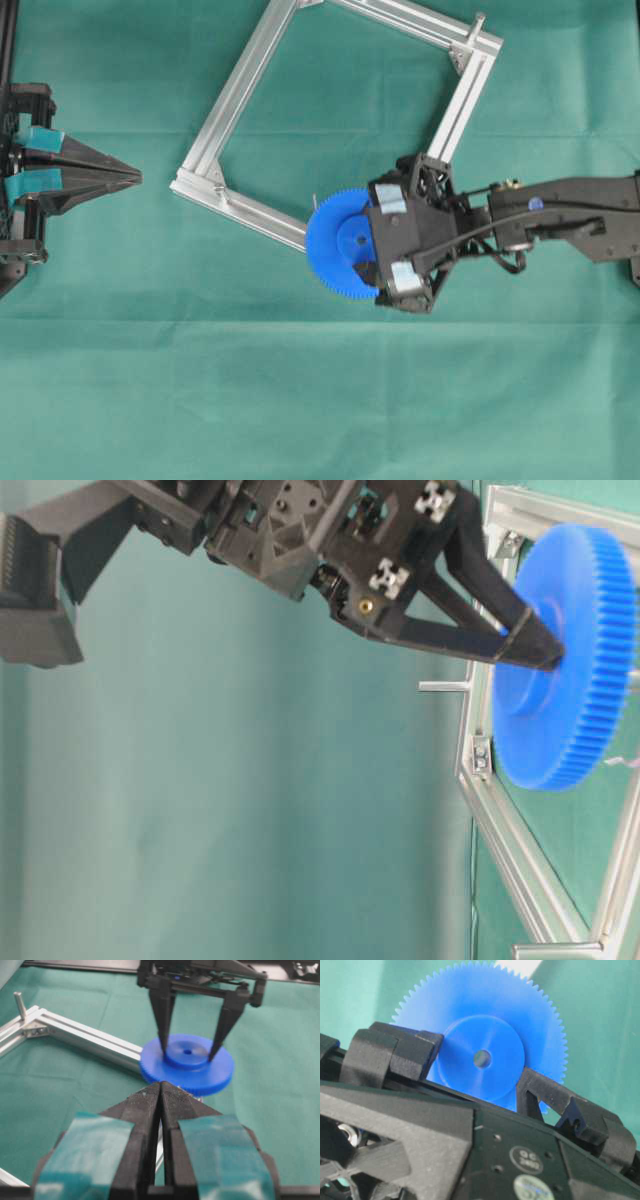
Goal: Find the location of the shaft and insert the gear.
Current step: 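Align the gear's center hole with the metal shaft on the frame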
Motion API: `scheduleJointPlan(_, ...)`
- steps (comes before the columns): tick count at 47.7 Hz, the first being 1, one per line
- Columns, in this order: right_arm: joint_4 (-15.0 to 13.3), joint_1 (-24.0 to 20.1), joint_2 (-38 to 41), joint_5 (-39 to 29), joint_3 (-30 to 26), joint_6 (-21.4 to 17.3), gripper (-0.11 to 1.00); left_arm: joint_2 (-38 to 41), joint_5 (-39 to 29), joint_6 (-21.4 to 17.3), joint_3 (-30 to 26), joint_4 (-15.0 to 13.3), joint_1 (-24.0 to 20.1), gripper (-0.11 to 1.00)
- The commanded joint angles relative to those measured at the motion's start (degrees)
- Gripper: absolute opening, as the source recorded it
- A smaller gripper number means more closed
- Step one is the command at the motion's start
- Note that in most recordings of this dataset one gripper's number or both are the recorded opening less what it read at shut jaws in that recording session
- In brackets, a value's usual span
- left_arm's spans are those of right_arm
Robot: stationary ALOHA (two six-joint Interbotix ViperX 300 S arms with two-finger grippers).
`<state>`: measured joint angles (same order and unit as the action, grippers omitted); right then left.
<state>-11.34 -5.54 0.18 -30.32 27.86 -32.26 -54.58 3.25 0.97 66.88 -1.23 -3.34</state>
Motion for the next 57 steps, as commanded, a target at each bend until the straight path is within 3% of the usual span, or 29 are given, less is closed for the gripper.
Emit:
scheduleJointPlan(1, 0.0, -0.9, -0.3, 0.7, -1.5, -0.2, 0.69, 0.4, 0.3, 0.0, -0.5, 0.0, -0.1, 0.01)
scheduleJointPlan(24, -1.2, -1.5, 1.5, 0.5, -3.9, -0.1, 0.69, 0.4, 0.3, 0.0, -0.6, 0.0, -0.2, 0.01)
scheduleJointPlan(48, -5.2, 2.8, 1.5, 0.7, -3.5, -0.1, 0.69, 0.4, 0.3, 0.0, -0.5, 0.0, -0.2, 0.01)
scheduleJointPlan(57, -5.1, 3.3, 1.5, 0.9, -3.5, -0.1, 0.69, 0.4, 0.3, 0.0, -0.5, 0.0, -0.2, 0.01)
